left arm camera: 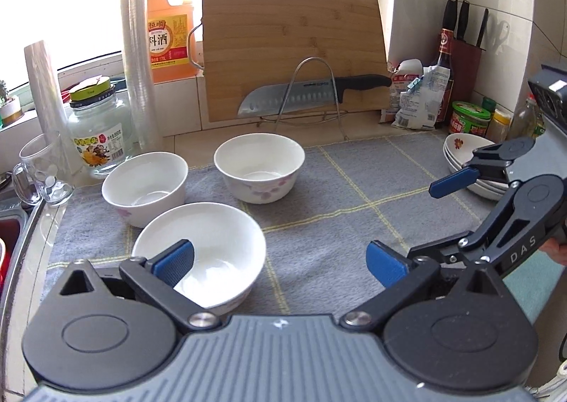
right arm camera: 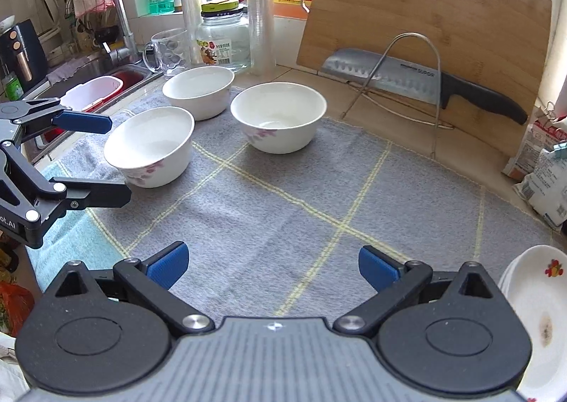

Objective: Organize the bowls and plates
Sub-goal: 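Move the left gripper toward the white bowls on the towel, then grasp the rim of the nearest white bowl with the left gripper, then carry the white bowl with the left gripper toward the plate stack, then lower the bowl onto the towel and open the left gripper, then move the right gripper to another white bowl and grasp its rim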

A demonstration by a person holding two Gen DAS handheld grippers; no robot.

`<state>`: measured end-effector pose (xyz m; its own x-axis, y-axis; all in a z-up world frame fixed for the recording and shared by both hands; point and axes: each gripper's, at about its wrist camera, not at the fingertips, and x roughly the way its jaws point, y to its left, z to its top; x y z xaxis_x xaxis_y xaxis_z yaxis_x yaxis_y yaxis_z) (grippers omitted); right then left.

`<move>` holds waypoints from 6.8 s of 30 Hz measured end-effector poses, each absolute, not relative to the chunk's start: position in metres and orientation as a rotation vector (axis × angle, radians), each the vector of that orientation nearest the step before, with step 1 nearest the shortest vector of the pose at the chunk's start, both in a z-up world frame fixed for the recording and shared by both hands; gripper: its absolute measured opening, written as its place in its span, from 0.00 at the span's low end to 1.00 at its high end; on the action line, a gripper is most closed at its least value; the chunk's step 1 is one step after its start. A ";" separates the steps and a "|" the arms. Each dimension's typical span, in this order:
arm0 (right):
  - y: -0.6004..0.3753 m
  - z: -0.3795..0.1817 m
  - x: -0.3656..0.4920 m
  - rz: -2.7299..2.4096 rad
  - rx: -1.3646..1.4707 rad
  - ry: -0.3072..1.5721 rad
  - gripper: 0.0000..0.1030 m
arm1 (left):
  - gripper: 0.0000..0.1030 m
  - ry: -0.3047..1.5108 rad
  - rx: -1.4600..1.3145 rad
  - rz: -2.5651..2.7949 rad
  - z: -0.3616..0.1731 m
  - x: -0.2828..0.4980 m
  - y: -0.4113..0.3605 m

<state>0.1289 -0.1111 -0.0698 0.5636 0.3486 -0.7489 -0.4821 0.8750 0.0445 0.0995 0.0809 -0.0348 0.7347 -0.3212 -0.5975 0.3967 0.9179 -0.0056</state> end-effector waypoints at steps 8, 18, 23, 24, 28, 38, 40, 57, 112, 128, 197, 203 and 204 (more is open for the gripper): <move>-0.045 -0.092 0.129 0.493 -0.175 0.868 1.00 | 0.99 0.663 0.148 -0.456 -0.046 0.121 0.132; 0.003 -0.110 0.145 0.532 -0.213 0.863 1.00 | 0.99 0.744 0.118 -0.464 -0.059 0.158 0.159; 0.017 -0.124 0.149 0.536 -0.252 0.883 1.00 | 0.99 0.768 0.135 -0.479 -0.063 0.172 0.161; 0.019 -0.125 0.147 0.531 -0.270 0.868 1.00 | 0.99 0.772 0.144 -0.485 -0.063 0.175 0.161; 0.015 -0.127 0.146 0.551 -0.273 0.839 1.00 | 0.99 0.768 0.173 -0.509 -0.062 0.181 0.159; 0.023 -0.126 0.155 0.541 -0.267 0.810 1.00 | 0.90 0.806 0.216 -0.576 -0.069 0.197 0.153; 0.027 -0.125 0.157 0.543 -0.283 0.795 1.00 | 0.87 0.821 0.210 -0.582 -0.071 0.200 0.152; 0.041 -0.106 0.164 0.602 -0.303 0.719 0.80 | 0.60 0.862 0.205 -0.642 -0.070 0.203 0.150; -0.085 -0.082 0.085 0.340 -0.212 0.844 0.79 | 0.58 0.830 0.288 -0.965 -0.060 0.157 0.005; -0.103 -0.087 0.081 0.331 -0.184 0.889 0.79 | 0.58 0.868 0.279 -0.980 -0.071 0.154 -0.014; -0.103 -0.032 0.192 0.369 0.098 0.890 1.00 | 0.98 0.583 0.239 -0.417 -0.069 0.174 0.069; -0.093 -0.036 0.230 0.438 0.062 0.901 1.00 | 0.98 0.603 0.245 -0.398 -0.079 0.194 0.060; -0.092 -0.039 0.236 0.441 0.058 0.907 1.00 | 0.98 0.603 0.248 -0.395 -0.081 0.196 0.058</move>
<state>0.2362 -0.0917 -0.0386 0.5335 0.3936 -0.7486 -0.3456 0.9093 0.2318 0.1962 0.0578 -0.0811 0.7523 -0.2865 -0.5932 0.4289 0.8965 0.1111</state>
